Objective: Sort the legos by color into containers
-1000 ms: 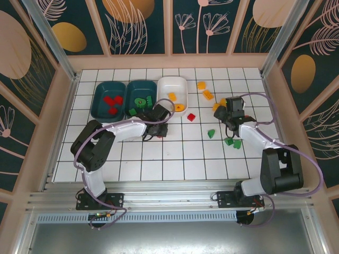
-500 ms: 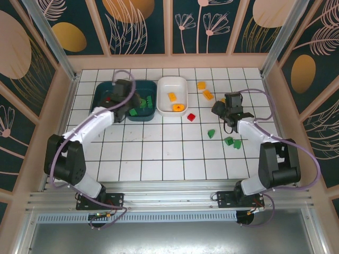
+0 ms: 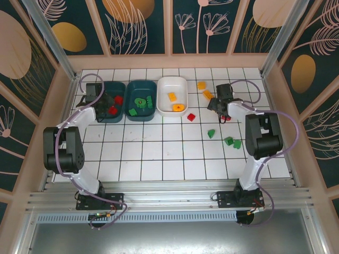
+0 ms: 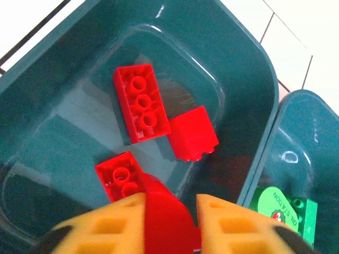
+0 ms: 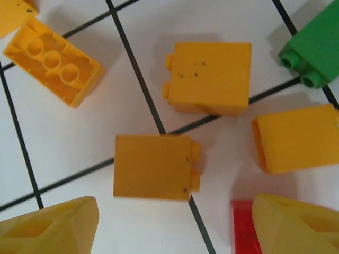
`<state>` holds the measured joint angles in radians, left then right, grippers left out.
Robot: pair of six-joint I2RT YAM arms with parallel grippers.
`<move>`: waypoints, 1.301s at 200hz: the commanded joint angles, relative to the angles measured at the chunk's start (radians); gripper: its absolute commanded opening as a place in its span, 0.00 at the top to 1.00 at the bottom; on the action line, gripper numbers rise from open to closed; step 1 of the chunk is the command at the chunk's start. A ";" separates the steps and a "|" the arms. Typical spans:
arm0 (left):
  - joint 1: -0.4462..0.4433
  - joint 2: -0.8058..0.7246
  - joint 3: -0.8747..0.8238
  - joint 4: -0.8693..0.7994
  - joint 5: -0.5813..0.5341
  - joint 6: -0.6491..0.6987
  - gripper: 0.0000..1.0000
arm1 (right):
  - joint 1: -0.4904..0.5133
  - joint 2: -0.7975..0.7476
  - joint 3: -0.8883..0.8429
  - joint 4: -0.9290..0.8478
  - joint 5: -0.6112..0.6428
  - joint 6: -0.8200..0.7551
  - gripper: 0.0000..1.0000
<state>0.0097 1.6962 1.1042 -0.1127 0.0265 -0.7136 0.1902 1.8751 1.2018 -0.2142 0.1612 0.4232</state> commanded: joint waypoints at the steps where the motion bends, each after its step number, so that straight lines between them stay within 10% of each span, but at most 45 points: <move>1: 0.011 0.004 -0.002 0.038 0.048 -0.004 0.52 | -0.010 0.050 0.080 -0.048 0.028 -0.032 0.24; 78: 0.012 -0.184 -0.007 0.005 0.088 -0.021 0.10 | 0.004 0.154 0.179 -0.096 0.044 -0.069 0.33; 192: 0.012 -0.530 -0.297 0.074 0.177 -0.107 0.07 | 0.090 0.077 0.152 -0.064 0.102 -0.067 0.66; 260: -0.034 -0.652 -0.555 0.222 0.446 -0.137 0.13 | 0.381 0.067 0.292 -0.030 0.028 -0.058 0.65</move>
<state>0.0086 1.1076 0.6018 0.0349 0.3592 -0.8440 0.4927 1.8767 1.4052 -0.2649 0.2302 0.3531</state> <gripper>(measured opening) 0.875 0.437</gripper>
